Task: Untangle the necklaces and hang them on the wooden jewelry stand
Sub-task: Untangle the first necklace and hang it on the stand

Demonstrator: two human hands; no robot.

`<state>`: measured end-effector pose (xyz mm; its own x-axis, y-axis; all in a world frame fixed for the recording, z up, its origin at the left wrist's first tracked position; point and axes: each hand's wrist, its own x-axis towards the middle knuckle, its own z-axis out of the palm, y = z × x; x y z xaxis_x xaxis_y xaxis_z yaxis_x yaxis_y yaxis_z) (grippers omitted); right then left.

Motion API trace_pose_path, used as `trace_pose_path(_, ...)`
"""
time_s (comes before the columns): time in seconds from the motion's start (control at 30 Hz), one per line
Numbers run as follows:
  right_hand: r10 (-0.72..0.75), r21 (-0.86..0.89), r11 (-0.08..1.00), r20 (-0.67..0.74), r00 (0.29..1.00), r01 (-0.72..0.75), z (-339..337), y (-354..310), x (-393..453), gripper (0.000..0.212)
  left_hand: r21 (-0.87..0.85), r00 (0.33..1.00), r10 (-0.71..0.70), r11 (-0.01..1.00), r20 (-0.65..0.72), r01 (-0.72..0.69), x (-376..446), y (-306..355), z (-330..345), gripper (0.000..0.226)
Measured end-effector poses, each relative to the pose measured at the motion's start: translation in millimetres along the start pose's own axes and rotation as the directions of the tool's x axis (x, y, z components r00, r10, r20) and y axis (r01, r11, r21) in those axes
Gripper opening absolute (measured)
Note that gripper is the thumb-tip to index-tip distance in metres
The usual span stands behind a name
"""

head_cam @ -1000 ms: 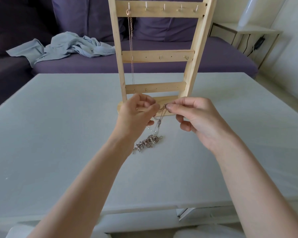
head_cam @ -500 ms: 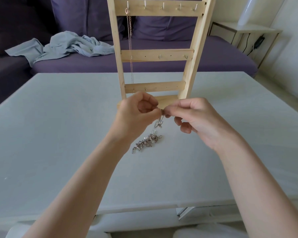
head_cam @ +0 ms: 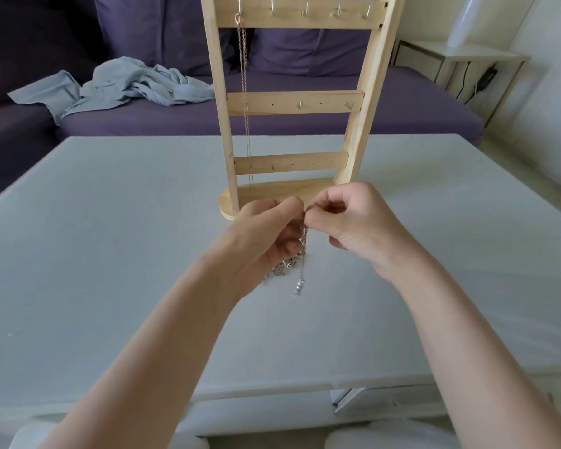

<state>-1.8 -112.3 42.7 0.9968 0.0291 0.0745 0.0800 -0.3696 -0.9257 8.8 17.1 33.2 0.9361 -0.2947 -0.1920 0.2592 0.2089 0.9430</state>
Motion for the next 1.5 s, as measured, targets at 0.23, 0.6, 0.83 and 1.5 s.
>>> trace_pose_path(0.23,-0.115,-0.103,0.988,-0.001,0.993,0.114,-3.3,-0.1,-0.4,0.013,-0.042,0.997,-0.056,0.998,-0.051,0.054,3.2,1.0,-2.4,0.031)
trace_pose_path(0.6,-0.095,0.148,0.984,-0.013,0.995,0.095,-6.1,-1.9,-1.6,0.019,-0.127,0.997,-0.001,0.992,-0.083,-0.009,3.5,1.5,-2.3,0.019)
trace_pose_path(0.83,-0.063,0.148,0.987,-0.023,0.998,0.066,-6.7,1.8,0.2,0.025,0.048,0.998,0.016,0.999,-0.060,-0.014,2.9,0.0,-3.4,0.014)
trace_pose_path(1.5,-0.037,0.103,0.994,0.142,0.989,0.022,-15.3,6.0,-0.1,0.030,0.519,0.980,0.199,0.838,-0.007,-0.166,-2.2,2.7,-10.3,0.013)
